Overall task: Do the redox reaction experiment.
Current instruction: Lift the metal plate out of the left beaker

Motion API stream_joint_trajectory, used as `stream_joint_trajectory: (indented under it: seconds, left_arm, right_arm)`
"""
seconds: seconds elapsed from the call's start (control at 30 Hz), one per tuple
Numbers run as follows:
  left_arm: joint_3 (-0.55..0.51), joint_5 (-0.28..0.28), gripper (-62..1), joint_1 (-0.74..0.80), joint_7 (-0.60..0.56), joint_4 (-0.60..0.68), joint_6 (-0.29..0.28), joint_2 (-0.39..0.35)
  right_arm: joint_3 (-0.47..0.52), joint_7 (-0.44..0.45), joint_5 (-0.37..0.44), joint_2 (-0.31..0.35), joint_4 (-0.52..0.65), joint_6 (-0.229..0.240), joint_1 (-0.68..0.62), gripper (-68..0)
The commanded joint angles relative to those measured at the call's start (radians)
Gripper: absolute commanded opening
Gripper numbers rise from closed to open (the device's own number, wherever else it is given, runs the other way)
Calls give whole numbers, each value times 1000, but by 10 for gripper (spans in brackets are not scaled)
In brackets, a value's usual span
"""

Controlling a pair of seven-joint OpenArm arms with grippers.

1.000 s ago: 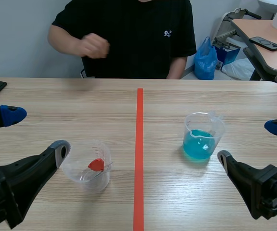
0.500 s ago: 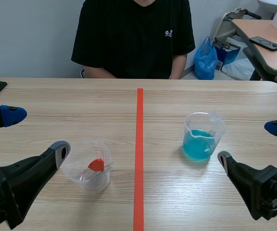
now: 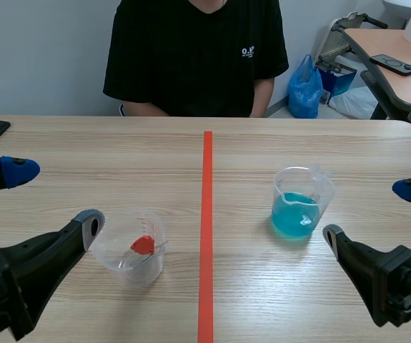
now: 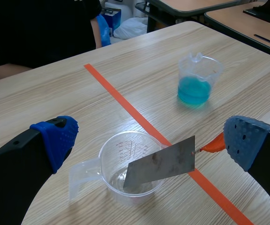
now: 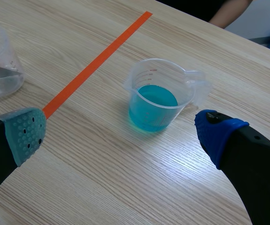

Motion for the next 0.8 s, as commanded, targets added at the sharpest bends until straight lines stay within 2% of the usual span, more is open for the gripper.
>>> stream_joint_trajectory:
  seconds: [0.0,0.77]
  left_arm:
    - [-6,-2,14,5,-14,15,-2,0]
    - [-6,-2,14,5,-14,15,-2,0]
  right_arm:
    - [6,11,8,10,19,-3,11,4]
    - [6,12,8,10,19,11,11,4]
